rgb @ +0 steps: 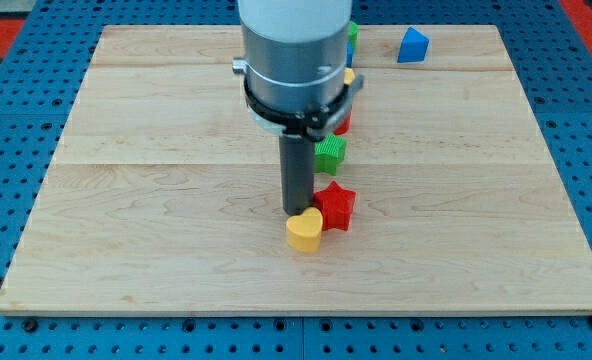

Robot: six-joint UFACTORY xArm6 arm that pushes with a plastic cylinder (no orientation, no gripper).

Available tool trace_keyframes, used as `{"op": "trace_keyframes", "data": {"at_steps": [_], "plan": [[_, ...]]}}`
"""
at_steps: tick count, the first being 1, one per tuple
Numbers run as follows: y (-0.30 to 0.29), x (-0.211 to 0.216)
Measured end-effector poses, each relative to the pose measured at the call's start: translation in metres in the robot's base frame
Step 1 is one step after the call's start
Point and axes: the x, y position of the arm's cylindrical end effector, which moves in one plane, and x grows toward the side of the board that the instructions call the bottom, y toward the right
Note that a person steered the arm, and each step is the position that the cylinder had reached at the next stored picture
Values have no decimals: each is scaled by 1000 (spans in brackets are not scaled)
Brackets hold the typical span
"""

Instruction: Put the yellow heart to the bottom of the red star

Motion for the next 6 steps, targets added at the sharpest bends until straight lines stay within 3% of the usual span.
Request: {"op": "trace_keyframes", "data": {"at_steps": [3, 5, 6], "plan": [[-35, 73], [7, 63], [-39, 60]]}}
